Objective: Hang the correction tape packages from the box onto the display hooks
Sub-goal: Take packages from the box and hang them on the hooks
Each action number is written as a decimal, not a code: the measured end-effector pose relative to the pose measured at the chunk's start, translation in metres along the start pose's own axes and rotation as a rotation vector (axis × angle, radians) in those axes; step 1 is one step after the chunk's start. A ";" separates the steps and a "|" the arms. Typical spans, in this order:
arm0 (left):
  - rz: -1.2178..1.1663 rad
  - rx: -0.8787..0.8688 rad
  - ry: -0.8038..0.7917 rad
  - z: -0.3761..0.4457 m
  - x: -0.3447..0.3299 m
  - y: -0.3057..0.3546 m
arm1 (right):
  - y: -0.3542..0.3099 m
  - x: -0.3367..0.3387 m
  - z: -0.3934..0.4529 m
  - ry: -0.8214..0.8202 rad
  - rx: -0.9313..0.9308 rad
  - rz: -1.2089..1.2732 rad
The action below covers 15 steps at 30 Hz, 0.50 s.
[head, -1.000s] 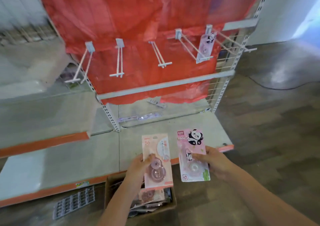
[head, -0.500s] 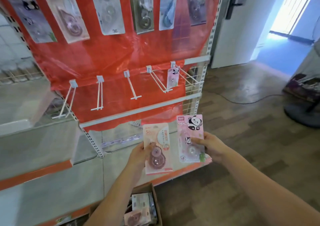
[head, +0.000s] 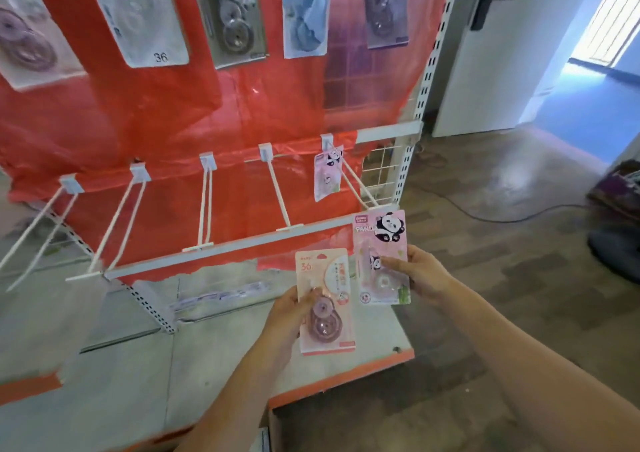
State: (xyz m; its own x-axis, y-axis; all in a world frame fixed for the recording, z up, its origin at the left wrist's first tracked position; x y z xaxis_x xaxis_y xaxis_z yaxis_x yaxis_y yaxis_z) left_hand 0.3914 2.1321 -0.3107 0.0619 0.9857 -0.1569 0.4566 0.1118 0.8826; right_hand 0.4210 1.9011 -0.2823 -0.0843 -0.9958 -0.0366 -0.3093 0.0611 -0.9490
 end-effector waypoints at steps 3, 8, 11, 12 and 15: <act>0.004 0.014 0.005 0.027 -0.010 0.000 | -0.005 0.010 0.029 -0.035 0.016 -0.025; -0.002 0.047 0.024 0.052 -0.020 -0.005 | 0.000 0.012 0.059 -0.135 0.008 -0.167; -0.014 0.076 0.041 0.060 -0.018 -0.012 | 0.006 0.008 0.064 -0.180 -0.004 -0.169; -0.013 0.086 0.059 0.062 -0.015 -0.013 | 0.008 0.006 0.065 -0.195 -0.009 -0.163; 0.003 0.100 0.080 0.069 -0.010 -0.015 | 0.008 0.003 0.067 -0.236 -0.019 -0.132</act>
State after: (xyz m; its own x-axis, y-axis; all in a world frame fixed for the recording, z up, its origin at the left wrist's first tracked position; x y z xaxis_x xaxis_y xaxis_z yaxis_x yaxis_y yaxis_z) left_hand 0.4453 2.1117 -0.3531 -0.0060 0.9934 -0.1147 0.5431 0.0995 0.8337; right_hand 0.4816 1.8939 -0.3114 0.1803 -0.9835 0.0133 -0.3208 -0.0715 -0.9444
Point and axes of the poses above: each hand's wrist, its own z-axis towards the middle knuckle, its own x-axis out of the back of the hand, y = z × x, the point moved 9 cm from there along z, towards the middle knuckle, and after that the axes turned 5 degrees about -z, right-handed, at the moved point
